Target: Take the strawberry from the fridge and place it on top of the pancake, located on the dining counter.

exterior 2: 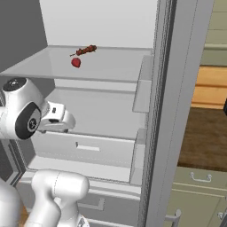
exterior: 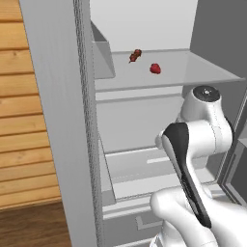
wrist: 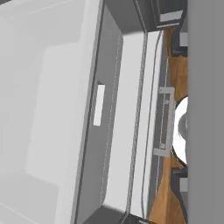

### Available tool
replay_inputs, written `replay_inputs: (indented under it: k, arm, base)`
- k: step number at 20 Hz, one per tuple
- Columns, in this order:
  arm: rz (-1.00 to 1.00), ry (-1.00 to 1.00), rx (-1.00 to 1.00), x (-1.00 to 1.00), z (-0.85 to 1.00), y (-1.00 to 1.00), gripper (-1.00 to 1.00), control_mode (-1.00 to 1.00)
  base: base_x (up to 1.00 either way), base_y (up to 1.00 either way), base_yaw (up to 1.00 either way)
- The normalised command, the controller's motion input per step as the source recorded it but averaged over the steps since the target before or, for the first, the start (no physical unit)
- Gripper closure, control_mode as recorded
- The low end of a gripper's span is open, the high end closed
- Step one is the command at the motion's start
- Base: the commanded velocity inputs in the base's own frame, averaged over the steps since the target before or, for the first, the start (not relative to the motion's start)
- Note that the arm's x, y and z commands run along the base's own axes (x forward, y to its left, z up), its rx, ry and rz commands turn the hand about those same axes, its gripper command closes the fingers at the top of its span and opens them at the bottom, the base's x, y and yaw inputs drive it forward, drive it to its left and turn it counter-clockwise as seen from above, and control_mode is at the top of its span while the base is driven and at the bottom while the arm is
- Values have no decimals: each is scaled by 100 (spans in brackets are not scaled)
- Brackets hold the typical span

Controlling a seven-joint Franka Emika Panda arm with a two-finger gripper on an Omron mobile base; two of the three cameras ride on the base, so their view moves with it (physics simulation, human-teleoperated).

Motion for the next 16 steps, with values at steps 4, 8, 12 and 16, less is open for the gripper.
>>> replay_inputs:
  k: [4, 8, 12, 16]
  arm:
    - [0, -40, 1, 0, 100, 0, -100, -100]
    - [0, -43, 6, 1, 100, 0, -100, -100]
    - [0, -31, 10, 21, 95, 0, -100, -100]
    - [0, -28, 14, 40, 87, 0, -100, -100]
  base:
    - [0, 0, 0]
    - [0, 0, 0]
    - [0, 0, 0]
    - [0, 0, 0]
